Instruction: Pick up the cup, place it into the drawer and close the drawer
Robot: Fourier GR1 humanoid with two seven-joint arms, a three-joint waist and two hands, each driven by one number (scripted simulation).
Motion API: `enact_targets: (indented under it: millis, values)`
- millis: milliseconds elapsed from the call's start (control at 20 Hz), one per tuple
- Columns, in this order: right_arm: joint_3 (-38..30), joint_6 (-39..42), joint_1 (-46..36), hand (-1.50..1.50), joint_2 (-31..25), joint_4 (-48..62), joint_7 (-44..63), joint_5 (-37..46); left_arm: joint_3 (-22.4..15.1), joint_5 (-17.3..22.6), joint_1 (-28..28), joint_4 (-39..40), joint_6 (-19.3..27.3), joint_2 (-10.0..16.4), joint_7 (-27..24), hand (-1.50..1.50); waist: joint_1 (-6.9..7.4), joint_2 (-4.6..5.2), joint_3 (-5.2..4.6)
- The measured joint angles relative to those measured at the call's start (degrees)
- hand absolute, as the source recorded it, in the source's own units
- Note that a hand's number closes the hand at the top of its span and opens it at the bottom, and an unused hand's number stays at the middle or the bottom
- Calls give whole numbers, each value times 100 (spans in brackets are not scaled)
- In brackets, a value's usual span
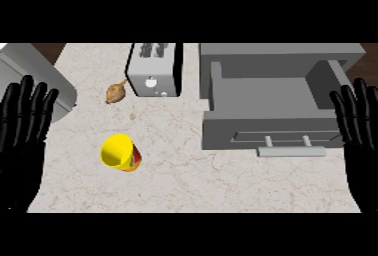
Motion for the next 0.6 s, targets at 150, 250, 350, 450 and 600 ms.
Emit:
enact_targets:
  millis: [150,250,350,450,600]
  values:
    - [-88,-63,52,-150,65,-94,-7,-38,-242,-178,27,-147,71,-136,61,-150,30,107,-11]
    - [-47,-126,42,-150,107,-221,135,21,-576,-391,111,-247,165,-309,129,-150,43,143,-17]
    - [-89,-50,64,-150,41,-134,92,17,-779,-276,153,-251,344,-413,306,-150,44,168,-21]
    - [-93,25,-38,-150,-72,-4,177,82,-980,-29,321,-179,587,-492,351,-150,64,185,-25]
    - [-107,162,-32,-150,-158,132,153,81,-1146,240,571,34,780,-557,160,-150,68,198,-26]
